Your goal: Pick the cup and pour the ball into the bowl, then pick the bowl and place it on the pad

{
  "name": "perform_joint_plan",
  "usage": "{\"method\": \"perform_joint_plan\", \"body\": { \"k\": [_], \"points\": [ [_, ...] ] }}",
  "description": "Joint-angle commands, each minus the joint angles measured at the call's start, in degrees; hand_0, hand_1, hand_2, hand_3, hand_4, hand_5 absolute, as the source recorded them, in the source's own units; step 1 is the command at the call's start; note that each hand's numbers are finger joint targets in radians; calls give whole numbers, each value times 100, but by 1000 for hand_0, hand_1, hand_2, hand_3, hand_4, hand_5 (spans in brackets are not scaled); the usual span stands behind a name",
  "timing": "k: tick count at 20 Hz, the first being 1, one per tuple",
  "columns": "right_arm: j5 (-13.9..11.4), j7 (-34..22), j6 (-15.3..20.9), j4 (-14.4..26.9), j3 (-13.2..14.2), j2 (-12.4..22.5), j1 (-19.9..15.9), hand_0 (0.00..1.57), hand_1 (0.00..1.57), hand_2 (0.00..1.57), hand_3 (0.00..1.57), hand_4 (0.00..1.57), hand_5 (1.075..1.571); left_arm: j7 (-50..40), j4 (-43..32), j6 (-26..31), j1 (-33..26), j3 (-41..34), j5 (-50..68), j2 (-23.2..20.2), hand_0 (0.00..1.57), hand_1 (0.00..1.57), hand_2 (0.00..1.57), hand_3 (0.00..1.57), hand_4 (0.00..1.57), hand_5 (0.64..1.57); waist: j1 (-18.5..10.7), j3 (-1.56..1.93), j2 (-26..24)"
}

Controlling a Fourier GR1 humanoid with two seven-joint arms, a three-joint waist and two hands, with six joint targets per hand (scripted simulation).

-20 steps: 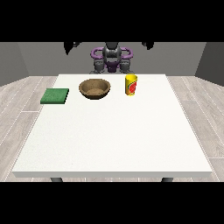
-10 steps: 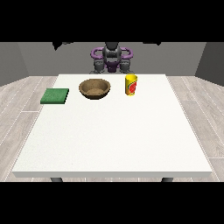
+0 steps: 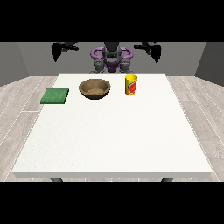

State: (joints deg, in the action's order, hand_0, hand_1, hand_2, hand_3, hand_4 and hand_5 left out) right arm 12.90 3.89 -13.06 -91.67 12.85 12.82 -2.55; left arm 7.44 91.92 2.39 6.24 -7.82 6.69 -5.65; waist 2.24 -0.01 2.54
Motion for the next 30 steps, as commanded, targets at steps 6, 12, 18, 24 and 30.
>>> {"method": "perform_joint_plan", "body": {
  "k": [6, 12, 18, 24, 30],
  "points": [
    [52, 272, -265, -33, 46, 150, -385, 0, 0, 0, 0, 0, 1571, 2078, -1865, -355, 303, -116, -522, 396, 0, 0, 0, 0, 0, 1519, 467, -5, 706],
    [-269, 960, -211, 476, -49, -114, -328, 0, 0, 0, 0, 0, 1570, 2996, -3075, -610, 799, -87, -535, 464, 0, 0, 0, 0, 0, 1530, 401, -1, 940],
    [-48, 1113, -465, 1109, 296, 170, -633, 0, 0, 0, 0, 0, 1571, 3445, -4215, -760, 1431, -180, -566, 443, 0, 0, 0, 0, 0, 1519, 354, -1, 861],
    [-122, 1010, -593, 711, 114, 198, -472, 0, 0, 0, 0, 0, 1571, 4465, -5393, -737, 1690, -570, -439, 235, 0, 0, 0, 0, 0, 1521, 642, -4, 1080],
    [-269, 1393, -576, 1316, 211, 222, -651, 0, 0, 0, 0, 0, 1571, 4318, -5835, -1048, 2177, -433, -520, 410, 0, 0, 0, 0, 0, 1559, 537, -1, 965]
  ]
}}
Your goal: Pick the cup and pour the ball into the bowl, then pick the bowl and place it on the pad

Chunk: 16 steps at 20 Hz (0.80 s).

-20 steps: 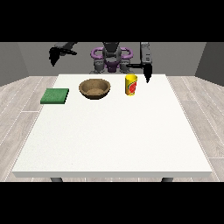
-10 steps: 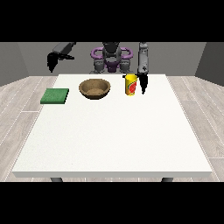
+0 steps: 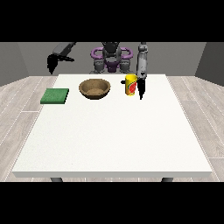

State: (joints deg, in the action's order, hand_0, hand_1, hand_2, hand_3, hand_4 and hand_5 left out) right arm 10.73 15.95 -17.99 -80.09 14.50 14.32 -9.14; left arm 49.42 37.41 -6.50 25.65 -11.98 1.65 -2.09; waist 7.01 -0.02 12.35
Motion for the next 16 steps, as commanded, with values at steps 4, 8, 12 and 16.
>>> {"method": "perform_joint_plan", "body": {
  "k": [4, 8, 12, 16],
  "points": [
    [179, -27, -144, -19, 132, 155, -184, 0, 0, 0, 0, 0, 1570, 734, -368, -1676, -174, 284, -800, 191, 1286, 1286, 1571, 1571, 1403, 1268, 298, 0, 143],
    [190, -22, -282, -233, 111, 264, -99, 0, 0, 0, 0, 0, 1570, 972, -483, -1861, -201, 166, -750, 151, 1323, 1323, 1571, 1571, 1477, 1250, 493, -3, 396],
    [174, -168, -405, 420, 269, 387, 288, 0, 0, 0, 0, 0, 1570, -259, -197, -1824, -239, 679, -1157, 92, 1316, 1316, 1571, 1571, 1496, 1256, 143, 6, -698],
    [123, -514, -140, 822, 329, 394, 63, 0, 0, 0, 0, 0, 1569, -1452, -51, -2184, 197, 1146, -1992, -713, 1381, 1381, 1571, 1571, 1571, 1341, -300, 28, -1347]
  ]
}}
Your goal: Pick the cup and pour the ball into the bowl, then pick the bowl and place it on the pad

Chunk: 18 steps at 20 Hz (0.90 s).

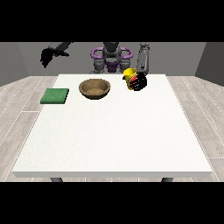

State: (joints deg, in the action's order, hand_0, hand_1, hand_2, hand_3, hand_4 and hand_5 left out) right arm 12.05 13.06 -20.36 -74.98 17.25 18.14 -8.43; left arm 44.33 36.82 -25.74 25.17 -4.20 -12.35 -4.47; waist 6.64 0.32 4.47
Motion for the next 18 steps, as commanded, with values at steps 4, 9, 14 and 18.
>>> {"method": "perform_joint_plan", "body": {
  "k": [4, 9, 14, 18],
  "points": [
    [48, -299, 13, 408, 60, 46, -30, 0, 0, 0, 0, 0, 1569, -2042, -100, 36, 1099, 419, -1020, -1516, 1450, 1450, 1571, 1571, 1571, 1291, -202, -11, -695],
    [-44, 247, -158, 854, 110, 42, 64, 0, 0, 0, 0, 0, 1569, -2887, -5, -10, 1539, 854, -1694, -1505, 1473, 1473, 1571, 1571, 1571, 1278, -278, -25, -501],
    [155, 159, -239, 1106, 311, 292, -448, 0, 0, 0, 0, 0, 1568, -3311, 234, -106, 1735, 1016, -2097, -1276, 1473, 1473, 1571, 1571, 1571, 1278, -336, -29, -237],
    [175, 355, -562, 1350, 413, 492, -117, 0, 0, 0, 0, 0, 1569, -4311, 140, -332, 1978, 1475, -2883, -1110, 1490, 1490, 1571, 1571, 1512, 1267, -157, -24, -512]
  ]
}}
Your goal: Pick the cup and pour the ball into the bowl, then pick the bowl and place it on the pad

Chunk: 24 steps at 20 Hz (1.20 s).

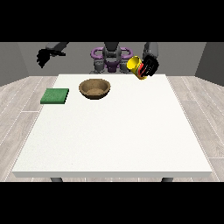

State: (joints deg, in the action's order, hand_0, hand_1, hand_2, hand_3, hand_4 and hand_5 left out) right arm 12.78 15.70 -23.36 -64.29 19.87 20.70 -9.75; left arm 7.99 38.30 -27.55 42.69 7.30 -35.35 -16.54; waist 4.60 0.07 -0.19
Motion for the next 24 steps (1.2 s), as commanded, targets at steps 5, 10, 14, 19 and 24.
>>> {"method": "perform_joint_plan", "body": {
  "k": [5, 10, 14, 19, 24],
  "points": [
    [39, -27, -267, 174, -81, 48, -46, 0, 0, 0, 0, 0, 1570, -1795, -368, -331, 709, 1038, -1827, 325, 1537, 1537, 1571, 1571, 1571, 1165, 327, 5, -265],
    [-108, 187, -177, 467, -36, 97, -101, 0, 0, 0, 0, 0, 1571, -2409, -414, 2, 1188, 1911, -2991, 640, 1538, 1538, 1571, 1571, 1485, 1334, 174, 6, -306],
    [44, 102, -408, 656, 59, 253, -143, 0, 0, 0, 0, 0, 1571, -2889, -649, 625, 1317, 2706, -3851, 1177, 1482, 1482, 1571, 1571, 1571, 1204, 326, 10, -427],
    [-20, 254, -522, 664, -103, 106, -165, 0, 0, 0, 0, 0, 1570, -2877, -996, 1381, 1791, 3437, -4775, 1072, 1536, 1536, 1571, 1571, 1571, 1124, 514, 10, -260],
    [-90, 348, -287, 763, -53, 67, -365, 0, 0, 0, 0, 0, 1571, -3167, -1162, 2051, 1946, 4105, -5613, 1397, 1479, 1479, 1571, 1571, 1474, 1234, 282, 3, -216]
  ]
}}
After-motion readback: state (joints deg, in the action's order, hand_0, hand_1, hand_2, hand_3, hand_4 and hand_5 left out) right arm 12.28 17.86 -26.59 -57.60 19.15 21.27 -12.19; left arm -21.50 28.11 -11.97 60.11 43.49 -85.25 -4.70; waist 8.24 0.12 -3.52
